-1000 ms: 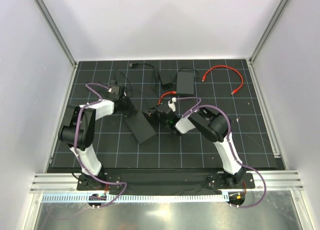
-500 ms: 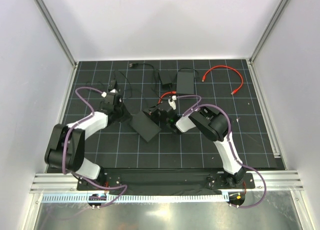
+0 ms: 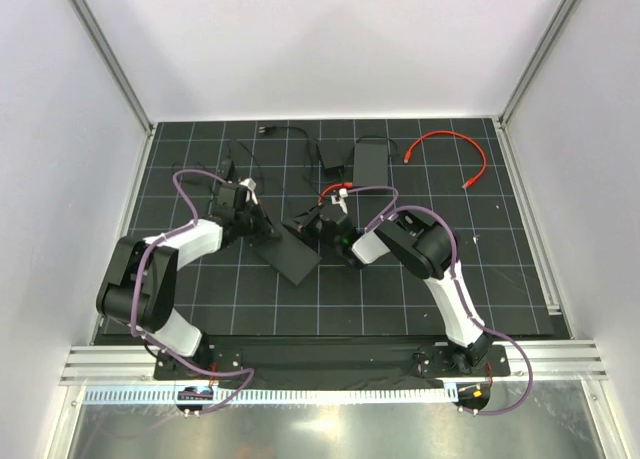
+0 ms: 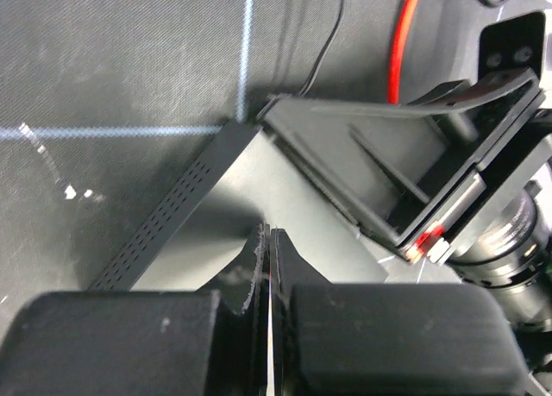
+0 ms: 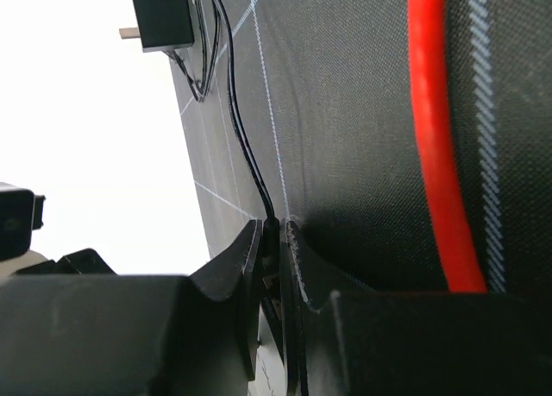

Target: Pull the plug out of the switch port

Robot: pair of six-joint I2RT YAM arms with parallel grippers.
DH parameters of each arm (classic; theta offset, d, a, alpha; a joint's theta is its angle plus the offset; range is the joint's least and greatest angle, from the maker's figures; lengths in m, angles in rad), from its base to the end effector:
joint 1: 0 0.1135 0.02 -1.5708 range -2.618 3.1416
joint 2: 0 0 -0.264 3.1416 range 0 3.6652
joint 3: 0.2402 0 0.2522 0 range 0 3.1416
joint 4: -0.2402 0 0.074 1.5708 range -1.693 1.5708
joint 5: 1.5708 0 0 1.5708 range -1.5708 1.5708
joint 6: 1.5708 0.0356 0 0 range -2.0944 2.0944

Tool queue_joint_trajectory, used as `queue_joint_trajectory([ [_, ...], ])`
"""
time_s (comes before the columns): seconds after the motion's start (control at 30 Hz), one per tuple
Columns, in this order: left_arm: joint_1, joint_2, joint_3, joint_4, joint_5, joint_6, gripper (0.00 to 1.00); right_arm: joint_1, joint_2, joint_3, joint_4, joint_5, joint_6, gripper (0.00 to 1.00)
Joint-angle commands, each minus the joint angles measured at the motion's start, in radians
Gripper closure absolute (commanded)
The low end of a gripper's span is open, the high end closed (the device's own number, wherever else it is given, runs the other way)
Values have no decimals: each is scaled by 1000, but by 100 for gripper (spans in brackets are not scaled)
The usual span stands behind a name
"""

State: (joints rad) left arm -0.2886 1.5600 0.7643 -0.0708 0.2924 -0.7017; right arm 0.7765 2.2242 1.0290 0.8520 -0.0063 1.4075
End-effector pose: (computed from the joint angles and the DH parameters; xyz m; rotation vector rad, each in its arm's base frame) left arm 0.2860 -0.0956 0.1621 -0.3876 2.5219 -0.7750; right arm 0.3061 0.3011 0.0804 0.6813 2.1032 1.3857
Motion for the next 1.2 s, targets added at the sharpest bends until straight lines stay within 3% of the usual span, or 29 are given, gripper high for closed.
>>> queue_joint_trajectory([
  [0.0, -6, 44, 42, 0, 7, 1, 100, 4, 8, 26, 58, -44, -31, 99],
  [0.2, -6, 113, 56, -148, -123, -96, 100, -3, -6, 20, 70, -6, -27, 99],
  [0.5, -12, 291, 158, -277, -125, -98, 100, -19, -34, 94, -89, 137, -4, 99],
  [0.63, -14, 298, 152, -285, -136, -96, 100, -23, -40, 109, -163, 181, 8, 99],
  [0.93, -46, 279, 132, -308, -197, -85, 100, -48, -32, 132, -80, 81, -50, 99],
  [1.17, -64, 305, 139, -328, -248, -88, 100, -97, -86, 180, -146, 78, -104, 99],
])
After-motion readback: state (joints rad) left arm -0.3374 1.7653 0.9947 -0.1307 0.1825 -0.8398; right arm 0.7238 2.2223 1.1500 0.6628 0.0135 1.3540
